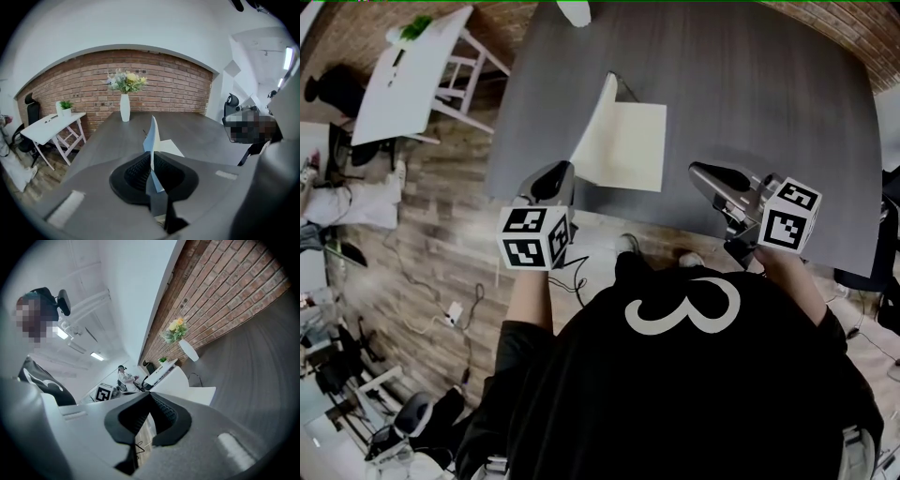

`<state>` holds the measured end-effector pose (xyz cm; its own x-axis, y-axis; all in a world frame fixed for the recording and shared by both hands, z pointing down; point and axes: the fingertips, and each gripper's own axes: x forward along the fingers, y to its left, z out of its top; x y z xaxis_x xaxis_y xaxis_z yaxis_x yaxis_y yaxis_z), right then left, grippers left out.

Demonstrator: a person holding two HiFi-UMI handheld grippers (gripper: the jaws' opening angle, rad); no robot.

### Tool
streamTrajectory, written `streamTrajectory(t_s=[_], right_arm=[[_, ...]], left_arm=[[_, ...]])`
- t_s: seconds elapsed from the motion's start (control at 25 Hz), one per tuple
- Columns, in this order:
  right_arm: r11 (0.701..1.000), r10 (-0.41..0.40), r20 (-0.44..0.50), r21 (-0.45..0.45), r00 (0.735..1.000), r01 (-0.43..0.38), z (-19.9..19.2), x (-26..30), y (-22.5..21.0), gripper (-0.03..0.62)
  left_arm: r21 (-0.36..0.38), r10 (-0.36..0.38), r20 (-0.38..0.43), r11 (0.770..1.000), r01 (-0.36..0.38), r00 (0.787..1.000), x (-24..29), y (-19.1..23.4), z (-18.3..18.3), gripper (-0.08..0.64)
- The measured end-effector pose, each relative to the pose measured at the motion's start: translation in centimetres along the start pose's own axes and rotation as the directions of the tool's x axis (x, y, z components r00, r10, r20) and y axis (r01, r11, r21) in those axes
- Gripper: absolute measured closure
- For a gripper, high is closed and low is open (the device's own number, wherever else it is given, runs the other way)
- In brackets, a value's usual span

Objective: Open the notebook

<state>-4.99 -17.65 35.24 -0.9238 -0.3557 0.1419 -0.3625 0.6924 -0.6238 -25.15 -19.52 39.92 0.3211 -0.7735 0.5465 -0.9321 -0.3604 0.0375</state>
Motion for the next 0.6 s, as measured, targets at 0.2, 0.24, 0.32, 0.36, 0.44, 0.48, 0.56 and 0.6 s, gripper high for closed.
streamTrajectory(t_s=[0.2,0.24,0.32,0.36,0.44,0.48,0.56,0.6], right_arm=[[0.999,-0.035,0.0,0.002,0.999,0.035,-0.1,1.6,-0.1,0.591],[0.999,-0.044,0.003,0.005,0.999,0.044,-0.2,1.9,-0.1,0.591],[0.998,-0.062,0.009,0.012,0.998,0.061,-0.5,2.4,-0.2,0.591],[0.997,-0.07,0.012,0.017,0.998,0.069,-0.7,2.7,-0.3,0.592],[0.996,-0.085,0.019,0.028,0.996,0.085,-1.0,3.4,-0.4,0.591],[0.995,-0.093,0.024,0.033,0.995,0.093,-1.2,3.7,-0.4,0.591],[0.993,-0.109,0.033,0.04,0.993,0.108,-1.5,4.4,-0.3,0.591],[0.992,-0.116,0.037,0.043,0.993,0.115,-1.7,4.8,-0.1,0.591]], left_arm=[[-0.072,-0.021,0.003,0.997,0.022,1.0,0.0,3.1,-1.0,0.515],[-0.084,-0.023,0.002,0.996,0.023,1.0,0.0,3.7,-1.3,0.514],[-0.099,-0.022,-0.009,0.995,0.021,1.0,0.0,4.9,-2.1,0.512],[-0.104,-0.023,-0.017,0.994,0.021,1.0,0.0,5.5,-2.5,0.512],[-0.113,-0.029,-0.037,0.993,0.025,0.999,0.2,6.6,-3.3,0.511],[-0.12,-0.037,-0.049,0.992,0.031,0.998,0.3,7.2,-3.8,0.509],[-0.15,-0.062,-0.069,0.987,0.051,0.996,0.7,8.2,-4.7,0.509],[-0.171,-0.076,-0.077,0.983,0.062,0.994,0.9,8.7,-5.2,0.509]])
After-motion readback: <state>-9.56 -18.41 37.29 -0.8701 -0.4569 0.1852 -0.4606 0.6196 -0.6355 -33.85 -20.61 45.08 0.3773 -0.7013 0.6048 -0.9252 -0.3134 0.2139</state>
